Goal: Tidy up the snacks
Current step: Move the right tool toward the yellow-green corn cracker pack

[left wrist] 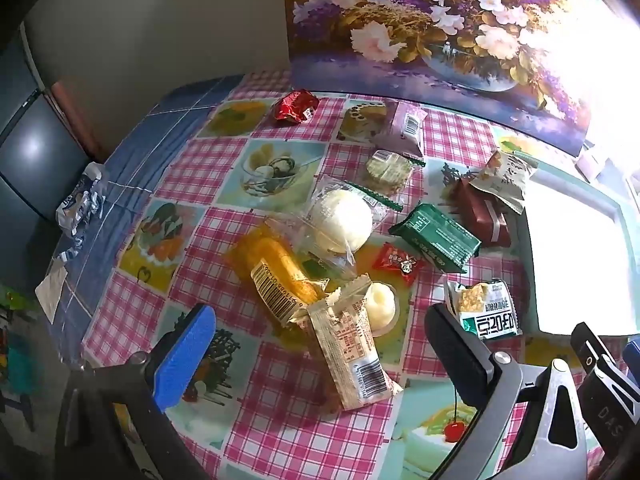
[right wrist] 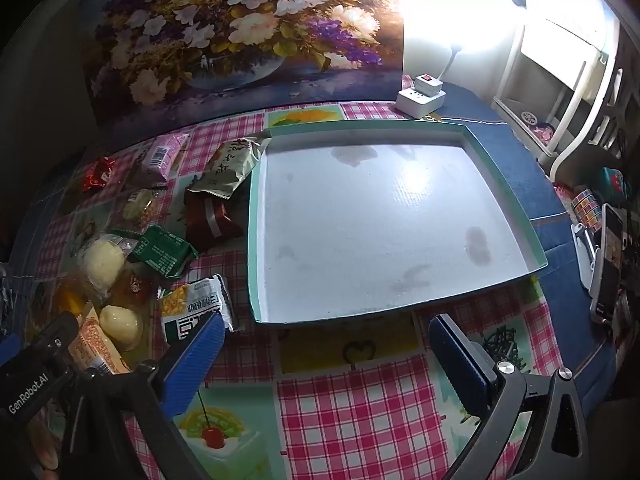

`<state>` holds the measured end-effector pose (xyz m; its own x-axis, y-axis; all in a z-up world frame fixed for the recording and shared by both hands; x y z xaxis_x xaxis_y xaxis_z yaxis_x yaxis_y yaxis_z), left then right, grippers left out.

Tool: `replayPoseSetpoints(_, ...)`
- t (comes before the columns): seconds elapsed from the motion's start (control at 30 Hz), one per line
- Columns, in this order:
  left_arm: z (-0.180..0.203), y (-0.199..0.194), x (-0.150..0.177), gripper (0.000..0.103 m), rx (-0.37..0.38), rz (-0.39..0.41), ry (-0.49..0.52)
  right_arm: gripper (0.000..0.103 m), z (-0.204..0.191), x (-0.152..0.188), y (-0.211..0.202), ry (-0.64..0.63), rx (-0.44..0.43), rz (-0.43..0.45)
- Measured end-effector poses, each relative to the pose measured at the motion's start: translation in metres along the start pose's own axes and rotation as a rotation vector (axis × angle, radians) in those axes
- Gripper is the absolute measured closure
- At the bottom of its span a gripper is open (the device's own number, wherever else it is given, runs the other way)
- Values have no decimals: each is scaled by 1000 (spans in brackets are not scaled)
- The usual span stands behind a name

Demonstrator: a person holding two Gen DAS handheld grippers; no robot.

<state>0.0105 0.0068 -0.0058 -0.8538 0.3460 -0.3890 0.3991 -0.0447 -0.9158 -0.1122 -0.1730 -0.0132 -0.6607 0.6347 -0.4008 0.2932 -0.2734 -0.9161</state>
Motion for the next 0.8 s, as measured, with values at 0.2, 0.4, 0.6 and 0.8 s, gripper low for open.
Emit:
replayPoseSetpoints(0.2, 8, 2, -1, 0, -5, 2, -5, 0, 1, -5, -1, 4, -7, -7)
replayPoseSetpoints(0.4, 9, 1, -1, 0, -4, -3, -1, 0, 1, -6, -2, 2, -12, -10)
replayPoseSetpoints(0.6, 9, 2, -2, 0, -4, -4, -1, 0, -1, -6, -4, -2, -16, -11)
replayPoseSetpoints(0.8, 9, 2, -1, 0, -6, -6, 1, 0, -1, -7, -3, -4, -18, -14)
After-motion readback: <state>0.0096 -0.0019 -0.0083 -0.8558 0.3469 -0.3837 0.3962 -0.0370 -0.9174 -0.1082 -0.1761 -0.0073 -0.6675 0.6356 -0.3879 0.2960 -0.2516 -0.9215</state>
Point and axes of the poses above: each gripper's, at about its wrist camera, not at the fingertips, and y roughly the way its jaws point, z to its right, x to its underside, the point moved 2 cm from there along y, roughly the way its jaws point, and after that the axes turned 6 degrees about -z, right-handed, at the moved point
